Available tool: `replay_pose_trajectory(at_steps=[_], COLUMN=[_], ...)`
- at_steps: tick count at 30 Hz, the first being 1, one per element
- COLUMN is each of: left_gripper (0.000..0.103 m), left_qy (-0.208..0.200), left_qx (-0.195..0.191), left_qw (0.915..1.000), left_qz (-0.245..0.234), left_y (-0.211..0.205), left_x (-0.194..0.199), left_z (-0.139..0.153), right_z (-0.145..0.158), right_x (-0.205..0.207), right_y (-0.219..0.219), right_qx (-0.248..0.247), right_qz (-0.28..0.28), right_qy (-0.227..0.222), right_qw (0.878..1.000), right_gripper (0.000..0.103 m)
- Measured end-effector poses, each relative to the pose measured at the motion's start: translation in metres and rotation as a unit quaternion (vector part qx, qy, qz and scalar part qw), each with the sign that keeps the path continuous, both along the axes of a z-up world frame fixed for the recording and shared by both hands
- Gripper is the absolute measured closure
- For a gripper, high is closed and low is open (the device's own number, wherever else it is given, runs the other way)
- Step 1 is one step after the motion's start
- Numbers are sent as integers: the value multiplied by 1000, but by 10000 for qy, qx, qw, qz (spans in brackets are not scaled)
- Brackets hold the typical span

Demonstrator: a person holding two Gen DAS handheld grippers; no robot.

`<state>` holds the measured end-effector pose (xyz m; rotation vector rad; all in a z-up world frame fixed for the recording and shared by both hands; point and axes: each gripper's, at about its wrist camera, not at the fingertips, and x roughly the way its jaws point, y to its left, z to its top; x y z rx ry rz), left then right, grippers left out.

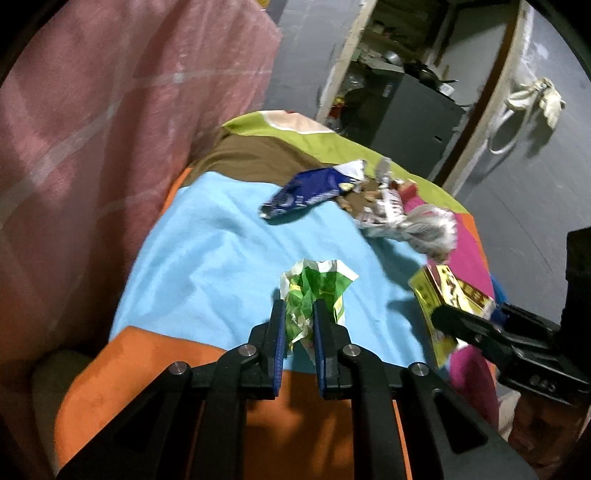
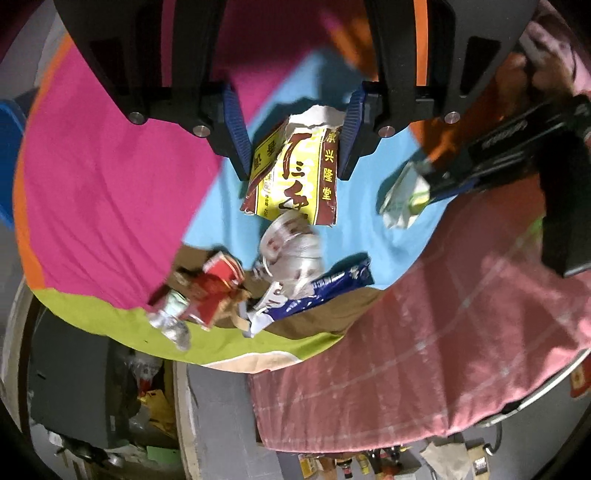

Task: Collect trash
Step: 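Grasp the green-white wrapper with the left tool while the right tool grasps the yellow snack box, then carry both items to the blue basin and open both tools to drop them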

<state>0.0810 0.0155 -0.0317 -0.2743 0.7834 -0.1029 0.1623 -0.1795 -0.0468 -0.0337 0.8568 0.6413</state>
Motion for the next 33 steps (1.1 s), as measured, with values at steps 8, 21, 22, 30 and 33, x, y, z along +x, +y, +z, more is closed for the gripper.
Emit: replay_pose_trajectory(at_steps=[8,21,22,30,33], left_gripper=[92,92,92,92,92], left_qy=[-648,-3007,-3134,-3673,-3383], left_qx=[-19,-220,-225,-229,-230], left_qw=[9970,9455,9412,9226,9315], left_qz=[-427,-1232,-1246,-1155,-1314], left_y=[-43,-168,-176,-261,-290], left_x=[-3,32,36,84,111], left_z=[25,98,101,106,96], right_z=[23,96,100,101,89], right_x=[-48,-69,-67,-36,-19], right_y=[-49,-147,-154,-223,-254], right_qx=[232,108,47,-353,-422], right_qz=[-695,-2496,-2610,-3224,-3371], right_qy=[-1009,-3614,-3754,-4451,-4288], right_qw=[9922,8983,8893,8347,8371], right_gripper=[59,57,57,56,56])
